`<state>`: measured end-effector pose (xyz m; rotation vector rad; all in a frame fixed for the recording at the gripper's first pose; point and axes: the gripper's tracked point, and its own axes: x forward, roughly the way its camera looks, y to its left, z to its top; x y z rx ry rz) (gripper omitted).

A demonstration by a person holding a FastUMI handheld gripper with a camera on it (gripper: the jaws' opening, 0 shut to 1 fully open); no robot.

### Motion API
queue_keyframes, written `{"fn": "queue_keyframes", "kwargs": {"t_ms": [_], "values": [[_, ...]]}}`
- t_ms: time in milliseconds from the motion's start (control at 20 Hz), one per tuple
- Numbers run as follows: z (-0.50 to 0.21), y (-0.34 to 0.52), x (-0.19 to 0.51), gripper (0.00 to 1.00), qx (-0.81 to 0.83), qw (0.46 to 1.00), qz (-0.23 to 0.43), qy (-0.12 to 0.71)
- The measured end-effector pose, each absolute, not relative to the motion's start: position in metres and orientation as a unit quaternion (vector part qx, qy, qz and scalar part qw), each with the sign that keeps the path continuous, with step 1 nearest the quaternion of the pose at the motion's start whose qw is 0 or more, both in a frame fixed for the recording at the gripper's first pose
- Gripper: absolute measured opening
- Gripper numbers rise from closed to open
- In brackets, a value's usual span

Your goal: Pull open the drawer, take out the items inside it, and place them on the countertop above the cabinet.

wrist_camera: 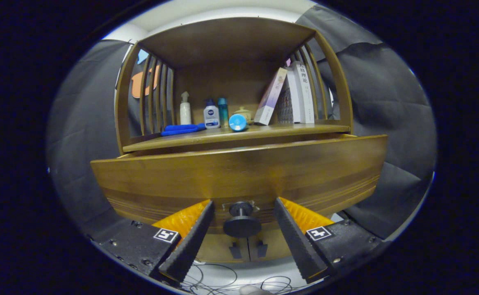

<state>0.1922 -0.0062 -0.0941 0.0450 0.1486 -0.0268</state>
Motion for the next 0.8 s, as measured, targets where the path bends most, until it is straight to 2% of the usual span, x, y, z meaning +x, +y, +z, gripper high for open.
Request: {"fn": "queue_keyframes", "kwargs": {"t_ms": [500, 800], "values": [[-0.089, -0.005, 0.261, 0.99, 0.027, 0.993, -0.012, 0.113], [-0.089, -0.006, 0.27, 0.99, 0.013, 0.993, -0.008, 0.116]]}}
